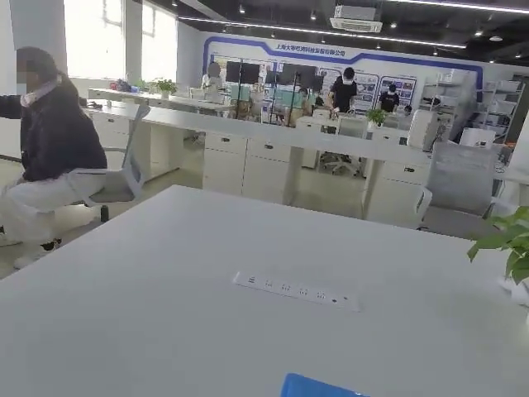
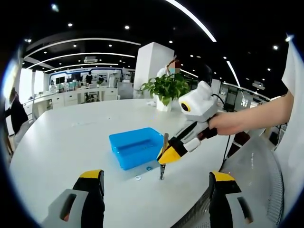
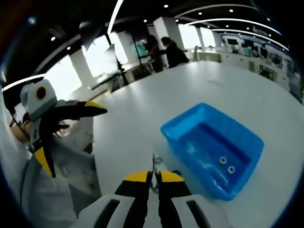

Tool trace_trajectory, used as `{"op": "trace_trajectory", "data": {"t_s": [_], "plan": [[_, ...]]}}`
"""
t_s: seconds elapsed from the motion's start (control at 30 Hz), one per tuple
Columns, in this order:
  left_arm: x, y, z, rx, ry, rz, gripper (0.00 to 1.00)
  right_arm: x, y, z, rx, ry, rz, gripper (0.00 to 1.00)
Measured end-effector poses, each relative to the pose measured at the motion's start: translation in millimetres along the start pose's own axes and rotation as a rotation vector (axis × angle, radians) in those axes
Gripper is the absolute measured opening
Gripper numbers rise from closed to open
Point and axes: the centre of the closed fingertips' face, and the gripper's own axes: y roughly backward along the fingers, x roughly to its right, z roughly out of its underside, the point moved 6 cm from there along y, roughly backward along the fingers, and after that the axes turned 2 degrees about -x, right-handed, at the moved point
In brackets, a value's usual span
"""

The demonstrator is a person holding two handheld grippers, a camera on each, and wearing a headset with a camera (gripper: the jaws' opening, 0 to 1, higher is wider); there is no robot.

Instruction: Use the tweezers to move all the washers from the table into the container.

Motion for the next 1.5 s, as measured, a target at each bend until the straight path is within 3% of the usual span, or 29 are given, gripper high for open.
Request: {"op": "trace_trajectory", "data": {"t_s": [0.03, 0.17, 0.4, 0.5, 0.67, 0.8, 0.9, 1.2, 1.5], "plan": [[0.0, -0.2, 0.1, 0.0, 0.0, 0.001, 0.93, -4.3, -0.4, 2.8, -0.033, 0.04, -0.004, 0.03], [0.0, -0.5, 0.4, -0.001, -0.001, 0.002, 0.93, -15.0, -1.9, 1.9, -0.051, 0.158, 0.005, 0.04], [0.2, -0.8, 0.7, 0.0, -0.004, 0.006, 0.93, -34.8, -6.9, 3.1, -0.105, 0.458, 0.042, 0.03], [-0.1, -0.7, 0.7, 0.001, -0.004, 0.005, 0.93, -38.6, -7.5, 4.3, -0.11, 0.497, 0.056, 0.03], [0.0, -0.5, 0.6, 0.003, -0.004, 0.007, 0.93, -37.7, 1.8, -5.3, -0.068, 0.464, 0.051, 0.03], [-0.3, -0.3, 0.3, 0.006, -0.005, 0.006, 0.93, -32.1, 13.3, -22.7, 0.003, 0.376, 0.047, 0.03], [-0.7, 0.2, 0.0, 0.01, -0.002, 0.005, 0.93, -22.8, 23.5, -37.7, 0.059, 0.296, 0.046, 0.03], [-0.9, 1.6, -1.2, 0.018, 0.004, 0.0, 0.93, 7.4, 45.0, -68.2, 0.155, 0.175, 0.073, 0.03], [-0.5, 1.8, -1.2, 0.017, 0.004, 0.0, 0.93, 49.0, 49.3, -88.3, 0.197, 0.07, 0.138, 0.03]]}}
